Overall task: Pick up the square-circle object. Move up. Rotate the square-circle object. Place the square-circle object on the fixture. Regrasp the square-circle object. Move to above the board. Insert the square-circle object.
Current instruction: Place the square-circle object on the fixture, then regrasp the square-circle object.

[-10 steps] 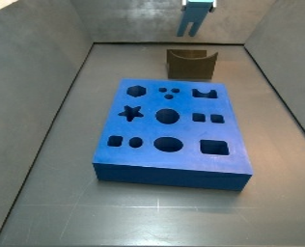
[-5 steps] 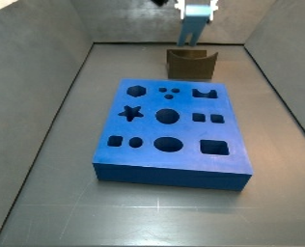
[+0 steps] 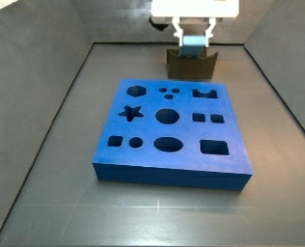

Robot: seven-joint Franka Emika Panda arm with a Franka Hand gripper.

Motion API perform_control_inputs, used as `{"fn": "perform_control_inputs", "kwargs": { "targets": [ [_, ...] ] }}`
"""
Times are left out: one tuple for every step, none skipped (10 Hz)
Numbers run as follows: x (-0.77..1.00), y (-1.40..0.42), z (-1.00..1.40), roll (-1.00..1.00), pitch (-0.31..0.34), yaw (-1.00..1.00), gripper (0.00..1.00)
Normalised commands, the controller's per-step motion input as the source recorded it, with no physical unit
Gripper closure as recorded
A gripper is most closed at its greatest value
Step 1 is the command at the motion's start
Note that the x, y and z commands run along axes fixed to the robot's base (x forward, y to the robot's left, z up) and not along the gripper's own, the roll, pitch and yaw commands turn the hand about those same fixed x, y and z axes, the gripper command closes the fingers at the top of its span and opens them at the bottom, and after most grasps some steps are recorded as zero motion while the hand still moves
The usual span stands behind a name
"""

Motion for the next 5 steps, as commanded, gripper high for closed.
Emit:
{"fn": "perform_control_inputs", "kwargs": {
  "targets": [
    [0.0,0.0,0.0,0.0,0.0,0.0,0.0],
    [0.0,0.0,1.0,0.02,0.012,0.02,0.0],
    [0.0,0.0,1.0,0.03,0.013,0.03,0.0],
    [-0.02,0.0,1.0,0.03,0.023,0.03,0.0],
    [-0.03,0.01,1.0,0.03,0.034,0.03,0.0]
  ]
}}
